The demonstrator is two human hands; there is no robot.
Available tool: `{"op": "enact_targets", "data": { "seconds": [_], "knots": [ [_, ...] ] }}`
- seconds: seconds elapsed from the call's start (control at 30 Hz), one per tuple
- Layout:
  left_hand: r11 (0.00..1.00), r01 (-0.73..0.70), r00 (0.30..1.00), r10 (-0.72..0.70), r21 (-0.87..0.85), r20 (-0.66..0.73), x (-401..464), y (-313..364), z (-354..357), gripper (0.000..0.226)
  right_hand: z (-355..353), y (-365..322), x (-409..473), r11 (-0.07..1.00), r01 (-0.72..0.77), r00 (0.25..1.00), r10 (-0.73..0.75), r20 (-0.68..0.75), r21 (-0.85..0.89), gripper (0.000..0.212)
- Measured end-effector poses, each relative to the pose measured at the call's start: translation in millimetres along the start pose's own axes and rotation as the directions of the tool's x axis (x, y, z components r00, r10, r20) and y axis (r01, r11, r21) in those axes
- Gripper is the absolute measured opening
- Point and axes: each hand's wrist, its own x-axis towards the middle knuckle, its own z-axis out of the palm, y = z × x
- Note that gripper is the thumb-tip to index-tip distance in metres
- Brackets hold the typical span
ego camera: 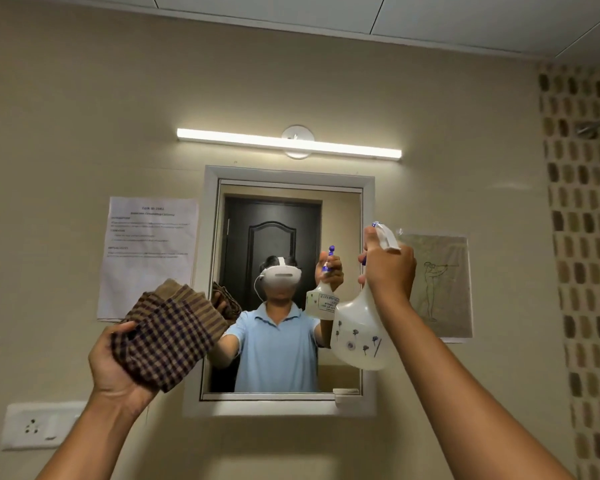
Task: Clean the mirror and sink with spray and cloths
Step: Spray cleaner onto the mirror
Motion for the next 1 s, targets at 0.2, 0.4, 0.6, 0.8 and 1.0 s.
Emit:
{"op": "enact_targets", "data": {
  "seconds": [0.2, 0.4, 0.6, 0.8, 1.0],
  "knots": [
    [1.0, -0.016, 1.0, 0.016, 0.01, 0.006, 2.5, 2.6, 9.6, 0.038, 15.9, -6.2, -4.5, 1.0, 0.001, 0.999, -0.002, 0.045, 0.019, 0.035],
    [1.0, -0.021, 1.0, 0.021, 0.023, 0.007, 1.3, 8.1, 14.5, 0.054, 61.6, -13.5, -38.7, 0.999, 0.04, 0.985, -0.043, 0.169, 0.023, 0.045],
    [0.999, -0.029, 0.999, 0.029, 0.028, -0.022, -0.5, 14.6, 11.9, 0.047, 95.9, -23.1, -72.6, 0.988, 0.156, 0.957, -0.152, 0.248, 0.004, 0.041],
    [0.999, -0.03, 0.999, 0.031, 0.033, -0.034, -5.1, 23.0, 1.2, 0.054, 109.1, -9.8, -99.9, 0.981, 0.195, 0.924, -0.176, 0.34, -0.022, 0.038],
    [0.999, -0.027, 0.999, 0.028, 0.028, -0.04, -4.5, 21.6, -6.0, 0.056, 89.4, 16.6, -104.0, 0.991, 0.124, 0.933, -0.099, 0.346, -0.05, 0.033]
  ]
}}
